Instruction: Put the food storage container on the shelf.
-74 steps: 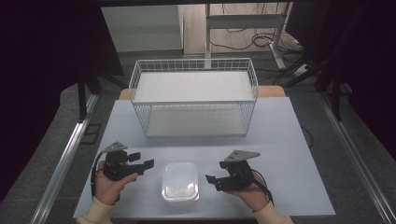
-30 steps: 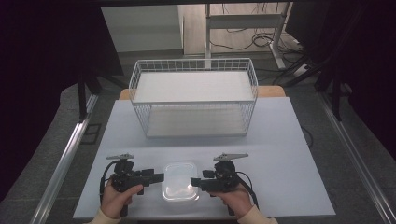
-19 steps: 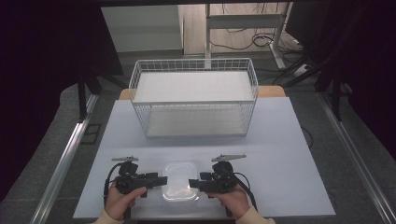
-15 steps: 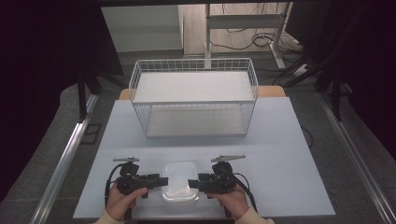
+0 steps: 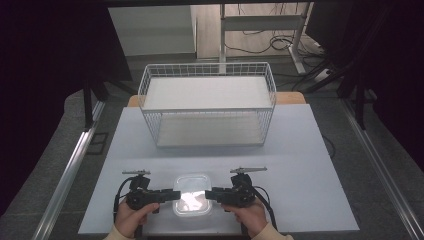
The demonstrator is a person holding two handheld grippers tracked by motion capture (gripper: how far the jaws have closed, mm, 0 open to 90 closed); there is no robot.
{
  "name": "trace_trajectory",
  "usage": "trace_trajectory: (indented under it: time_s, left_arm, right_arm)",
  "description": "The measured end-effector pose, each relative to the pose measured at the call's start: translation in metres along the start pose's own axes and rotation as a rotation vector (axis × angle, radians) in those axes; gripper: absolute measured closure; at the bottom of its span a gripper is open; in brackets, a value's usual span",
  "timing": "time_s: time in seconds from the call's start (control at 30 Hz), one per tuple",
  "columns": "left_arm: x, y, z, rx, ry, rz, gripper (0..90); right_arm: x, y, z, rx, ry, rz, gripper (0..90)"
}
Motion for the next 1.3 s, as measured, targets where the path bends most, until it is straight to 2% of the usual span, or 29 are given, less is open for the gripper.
trace_trajectory:
  time_s: [0.07,0.27,0.57,0.8,1.17,1.3]
  left_arm:
    - [-0.001,0.000,-0.002,-0.013,0.003,0.001,62.7]
    - [-0.002,-0.001,-0.006,-0.032,-0.014,-0.003,67.4]
    - [-0.009,-0.003,-0.013,-0.058,-0.011,0.029,71.9]
    - [-0.014,-0.003,-0.018,-0.080,-0.002,0.062,76.0]
    - [-0.015,-0.003,-0.019,-0.084,-0.009,0.070,78.0]
    - [-0.015,-0.003,-0.019,-0.083,-0.008,0.072,78.4]
  right_arm:
    - [-0.002,0.000,-0.001,-0.001,0.015,0.016,65.7]
    - [-0.002,0.000,-0.005,-0.004,0.036,0.031,69.1]
    - [0.000,-0.001,-0.012,-0.016,0.066,0.044,75.0]
    - [0.004,-0.001,-0.017,-0.031,0.076,0.031,79.7]
    - [0.005,0.000,-0.019,-0.046,0.067,-0.002,80.7]
    - [0.008,0.000,-0.020,-0.051,0.051,-0.037,80.7]
Point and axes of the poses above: each handheld gripper's, and its own axes: z roughly forward along the jaws, y roughly out of its top, x roughly to its left, the point moved 2 cm from there along z, roughly forward along the jaws, and after that the axes turned 3 degrees about -x, right-handed, at the moved point
